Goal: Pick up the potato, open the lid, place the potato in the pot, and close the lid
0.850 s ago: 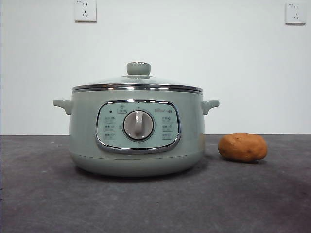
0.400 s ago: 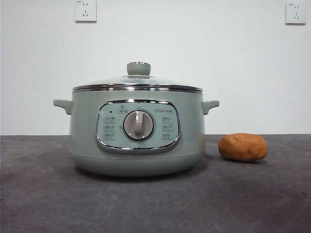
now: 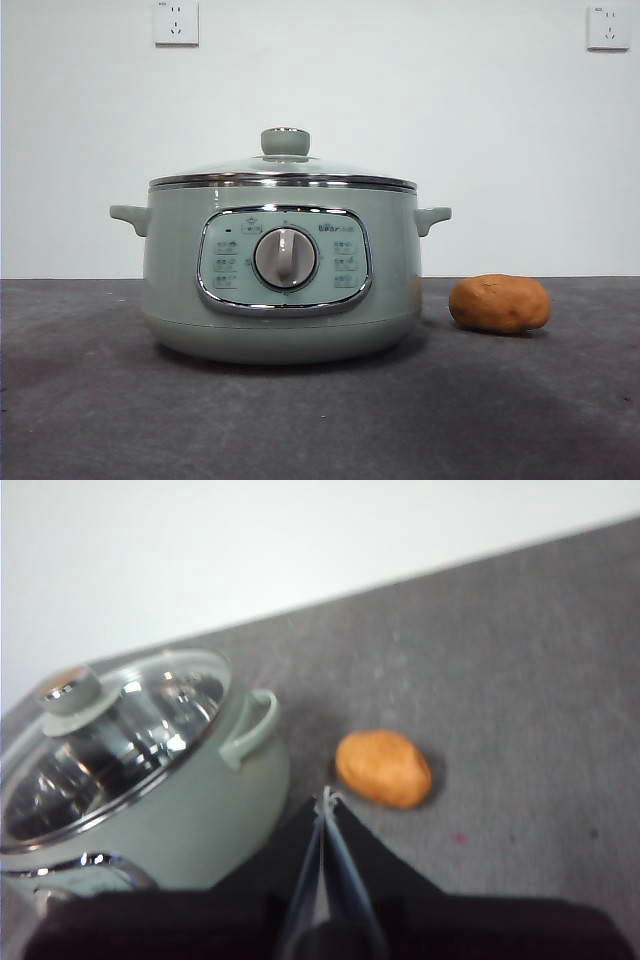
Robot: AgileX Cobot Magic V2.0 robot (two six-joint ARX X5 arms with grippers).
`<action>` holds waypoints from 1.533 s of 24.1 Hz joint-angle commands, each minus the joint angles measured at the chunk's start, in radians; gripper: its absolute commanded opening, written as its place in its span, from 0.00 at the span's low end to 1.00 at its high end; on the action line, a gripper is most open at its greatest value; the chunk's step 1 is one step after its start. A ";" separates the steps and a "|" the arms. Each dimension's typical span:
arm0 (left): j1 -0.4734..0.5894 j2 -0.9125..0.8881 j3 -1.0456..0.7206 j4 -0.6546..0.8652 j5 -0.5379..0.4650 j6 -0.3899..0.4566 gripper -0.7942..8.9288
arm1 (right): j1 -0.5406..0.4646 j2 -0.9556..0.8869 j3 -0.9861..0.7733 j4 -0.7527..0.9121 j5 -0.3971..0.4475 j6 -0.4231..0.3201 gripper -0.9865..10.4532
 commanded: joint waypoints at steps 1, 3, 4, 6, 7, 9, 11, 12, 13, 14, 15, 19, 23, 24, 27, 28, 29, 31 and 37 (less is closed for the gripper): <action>-0.005 0.047 0.032 0.000 0.003 -0.005 0.52 | 0.001 0.064 0.048 -0.051 -0.004 0.003 0.19; -0.010 0.087 0.058 0.000 0.004 -0.005 0.54 | 0.001 0.116 0.082 -0.092 -0.004 -0.007 0.31; -0.012 0.105 0.068 0.000 0.009 -0.005 0.54 | 0.001 0.137 0.095 -0.107 -0.004 -0.014 0.35; -0.013 0.143 0.090 -0.001 0.036 -0.005 0.54 | 0.001 0.186 0.122 -0.140 -0.004 -0.022 0.44; -0.013 0.158 0.101 -0.006 0.055 -0.005 0.54 | 0.001 0.207 0.133 -0.151 -0.004 -0.022 0.47; -0.014 0.197 0.126 -0.026 0.082 -0.005 0.54 | 0.001 0.251 0.156 -0.175 -0.004 -0.024 0.52; -0.014 0.231 0.143 -0.043 0.107 -0.005 0.54 | 0.001 0.286 0.174 -0.191 -0.023 -0.040 0.53; -0.014 0.248 0.151 -0.053 0.114 -0.005 0.55 | 0.001 0.304 0.182 -0.196 -0.039 -0.056 0.53; -0.014 0.261 0.157 -0.060 0.122 -0.005 0.60 | 0.001 0.319 0.188 -0.198 -0.049 -0.066 0.53; -0.014 0.276 0.163 -0.065 0.124 -0.005 0.66 | 0.001 0.337 0.195 -0.200 -0.058 -0.073 0.54; -0.015 0.298 0.174 -0.079 0.124 -0.005 0.72 | 0.001 0.362 0.203 -0.202 -0.075 -0.079 0.54; -0.019 0.367 0.202 -0.104 0.124 -0.005 0.74 | 0.001 0.460 0.233 -0.206 -0.159 -0.087 0.76; -0.035 0.420 0.215 -0.103 0.124 -0.005 0.74 | 0.025 0.573 0.249 -0.253 -0.219 -0.161 0.78; -0.039 0.426 0.216 -0.097 0.124 -0.005 0.74 | 0.039 0.597 0.255 -0.268 -0.219 -0.187 0.78; -0.041 0.430 0.216 -0.091 0.124 -0.005 0.74 | 0.086 0.657 0.277 -0.274 -0.195 -0.220 0.78; -0.041 0.430 0.216 -0.089 0.124 -0.005 0.74 | 0.103 0.677 0.294 -0.275 -0.166 -0.244 0.78; -0.041 0.430 0.216 -0.090 0.124 -0.005 0.74 | 0.122 0.697 0.315 -0.277 -0.127 -0.270 0.78; -0.041 0.430 0.219 -0.089 0.131 -0.023 0.73 | 0.154 0.739 0.364 -0.280 -0.049 -0.313 0.78; -0.042 0.457 0.330 -0.209 0.131 -0.008 0.73 | 0.206 0.946 0.588 -0.357 0.122 -0.422 0.78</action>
